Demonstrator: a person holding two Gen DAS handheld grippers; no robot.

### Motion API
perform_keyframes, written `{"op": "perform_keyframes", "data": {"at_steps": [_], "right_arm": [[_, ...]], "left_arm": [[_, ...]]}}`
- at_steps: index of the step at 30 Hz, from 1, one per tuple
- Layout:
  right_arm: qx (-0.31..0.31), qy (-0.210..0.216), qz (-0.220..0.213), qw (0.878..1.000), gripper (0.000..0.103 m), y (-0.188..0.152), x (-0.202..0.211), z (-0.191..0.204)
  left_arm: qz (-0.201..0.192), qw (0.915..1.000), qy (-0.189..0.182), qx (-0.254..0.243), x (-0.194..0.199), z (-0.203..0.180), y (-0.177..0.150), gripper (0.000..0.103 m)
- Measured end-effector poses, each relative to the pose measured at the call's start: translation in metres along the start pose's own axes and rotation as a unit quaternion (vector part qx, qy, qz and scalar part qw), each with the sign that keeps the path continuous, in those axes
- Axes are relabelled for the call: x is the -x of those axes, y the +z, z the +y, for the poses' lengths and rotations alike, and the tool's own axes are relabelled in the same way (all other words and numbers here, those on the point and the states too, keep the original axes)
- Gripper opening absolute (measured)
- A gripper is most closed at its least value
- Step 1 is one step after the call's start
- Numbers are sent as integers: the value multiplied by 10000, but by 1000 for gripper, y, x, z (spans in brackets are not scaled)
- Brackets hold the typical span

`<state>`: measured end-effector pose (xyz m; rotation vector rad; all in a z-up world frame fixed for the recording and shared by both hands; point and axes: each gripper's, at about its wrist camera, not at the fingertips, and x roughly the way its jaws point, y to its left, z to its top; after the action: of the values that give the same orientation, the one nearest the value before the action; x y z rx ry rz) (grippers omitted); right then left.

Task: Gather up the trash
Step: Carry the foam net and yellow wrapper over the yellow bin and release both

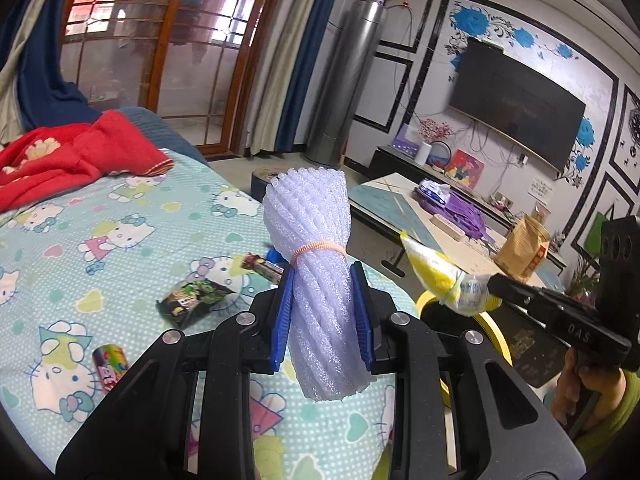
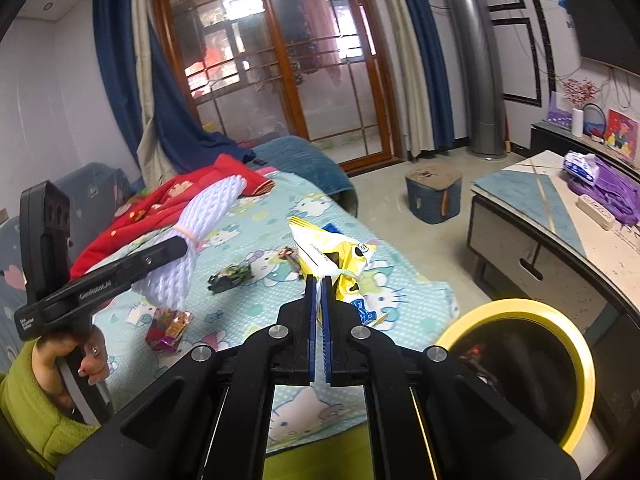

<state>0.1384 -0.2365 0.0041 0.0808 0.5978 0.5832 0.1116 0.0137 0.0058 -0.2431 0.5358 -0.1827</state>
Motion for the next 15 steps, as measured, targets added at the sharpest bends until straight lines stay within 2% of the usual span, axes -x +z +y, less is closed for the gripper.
{"op": "perform_keyframes", "data": {"at_steps": [15], "right_arm": [[-231,-454,-129,9986,3,-10,21,-32]], "left_arm": [[167,9984,-295,-450,-10,-41,-12,21]]}}
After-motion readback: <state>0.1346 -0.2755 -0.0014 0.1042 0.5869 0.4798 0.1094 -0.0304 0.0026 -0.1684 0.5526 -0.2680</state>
